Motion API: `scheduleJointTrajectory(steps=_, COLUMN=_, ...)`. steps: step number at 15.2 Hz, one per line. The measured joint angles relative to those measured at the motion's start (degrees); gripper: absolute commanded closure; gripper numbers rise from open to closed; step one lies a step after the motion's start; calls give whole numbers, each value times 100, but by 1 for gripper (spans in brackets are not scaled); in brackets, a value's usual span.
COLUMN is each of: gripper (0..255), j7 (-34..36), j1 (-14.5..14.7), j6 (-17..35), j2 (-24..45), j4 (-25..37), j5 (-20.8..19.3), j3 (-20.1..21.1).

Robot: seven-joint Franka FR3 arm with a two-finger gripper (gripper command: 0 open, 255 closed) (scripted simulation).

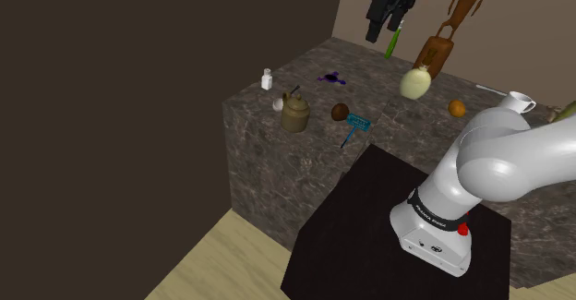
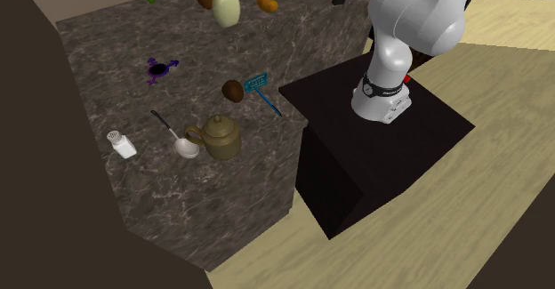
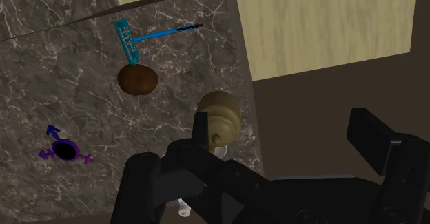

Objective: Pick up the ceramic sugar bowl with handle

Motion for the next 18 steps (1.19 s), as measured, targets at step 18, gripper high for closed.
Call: scheduleJointTrajectory(steps=18, gripper=0, j7=-344, j1=-221, j6=2896, j2=2453, j4=-417, j5=-41, j3=-647)
